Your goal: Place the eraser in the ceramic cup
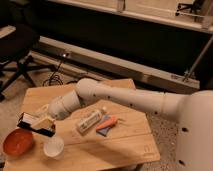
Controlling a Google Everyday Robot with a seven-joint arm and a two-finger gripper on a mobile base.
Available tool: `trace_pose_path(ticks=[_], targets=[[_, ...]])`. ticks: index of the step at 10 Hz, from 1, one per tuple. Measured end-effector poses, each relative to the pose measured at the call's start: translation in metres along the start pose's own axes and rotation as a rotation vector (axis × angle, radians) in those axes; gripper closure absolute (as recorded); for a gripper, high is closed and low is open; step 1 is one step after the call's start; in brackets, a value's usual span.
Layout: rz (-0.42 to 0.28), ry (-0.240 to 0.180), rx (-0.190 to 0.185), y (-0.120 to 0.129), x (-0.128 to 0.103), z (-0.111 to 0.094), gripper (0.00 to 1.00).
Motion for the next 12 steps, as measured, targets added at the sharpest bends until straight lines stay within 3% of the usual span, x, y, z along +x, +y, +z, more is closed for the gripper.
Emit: trace_pose_path(ticks=[2, 3, 6, 8, 12], targets=[[0.015, -0.067, 0.002, -0.010, 0.003, 0.001, 1.00], [0.010, -0.058, 0.008, -0.015, 0.012, 0.003, 1.00], [-0.006, 0.067, 0.031, -0.027, 0.033, 0.013, 1.00], [0.012, 0.110, 0.047, -0.032, 0.018, 0.020, 1.00], [0.021, 0.128, 0.074, -0.039, -0.003, 0.026, 1.00]])
